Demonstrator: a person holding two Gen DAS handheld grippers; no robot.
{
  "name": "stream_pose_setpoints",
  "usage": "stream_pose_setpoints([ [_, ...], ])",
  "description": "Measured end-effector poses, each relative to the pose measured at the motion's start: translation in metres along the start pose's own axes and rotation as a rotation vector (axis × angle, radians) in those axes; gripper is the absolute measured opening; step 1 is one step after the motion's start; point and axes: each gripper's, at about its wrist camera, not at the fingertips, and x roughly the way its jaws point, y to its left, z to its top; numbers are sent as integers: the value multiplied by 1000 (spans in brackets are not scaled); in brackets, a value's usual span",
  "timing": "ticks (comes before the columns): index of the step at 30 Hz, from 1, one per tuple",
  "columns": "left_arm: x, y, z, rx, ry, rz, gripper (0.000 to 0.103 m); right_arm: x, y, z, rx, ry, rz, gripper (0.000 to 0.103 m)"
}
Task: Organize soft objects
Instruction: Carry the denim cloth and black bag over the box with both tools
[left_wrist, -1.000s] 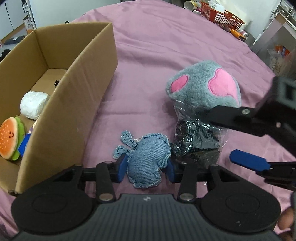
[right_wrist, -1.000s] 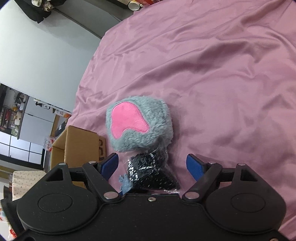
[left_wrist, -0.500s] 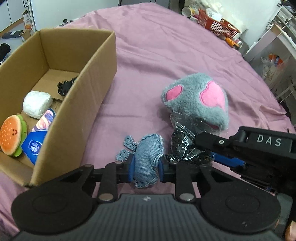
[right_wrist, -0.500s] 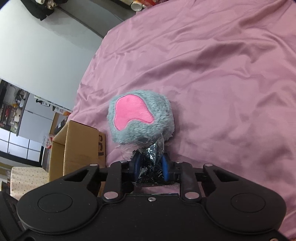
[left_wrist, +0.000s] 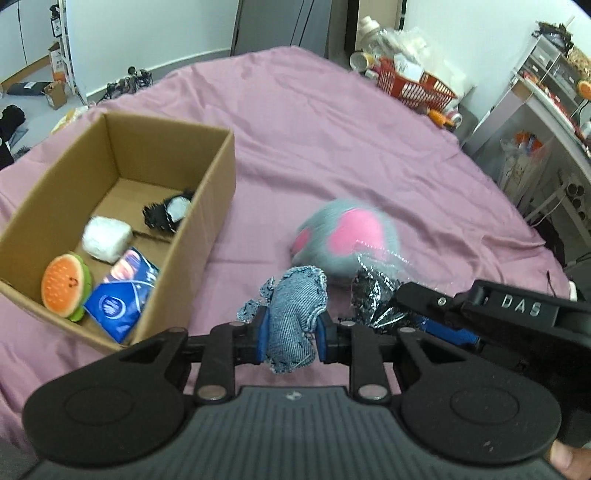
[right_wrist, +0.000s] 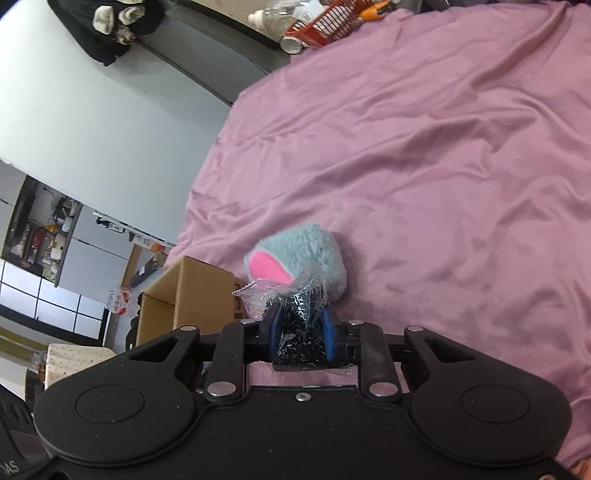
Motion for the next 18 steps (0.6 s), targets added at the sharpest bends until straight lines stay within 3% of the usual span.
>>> stream_pose_setpoints([
  [18,-55,22,13,-23,-104,12,24,-24,44,-3,-96,-80,84,22],
])
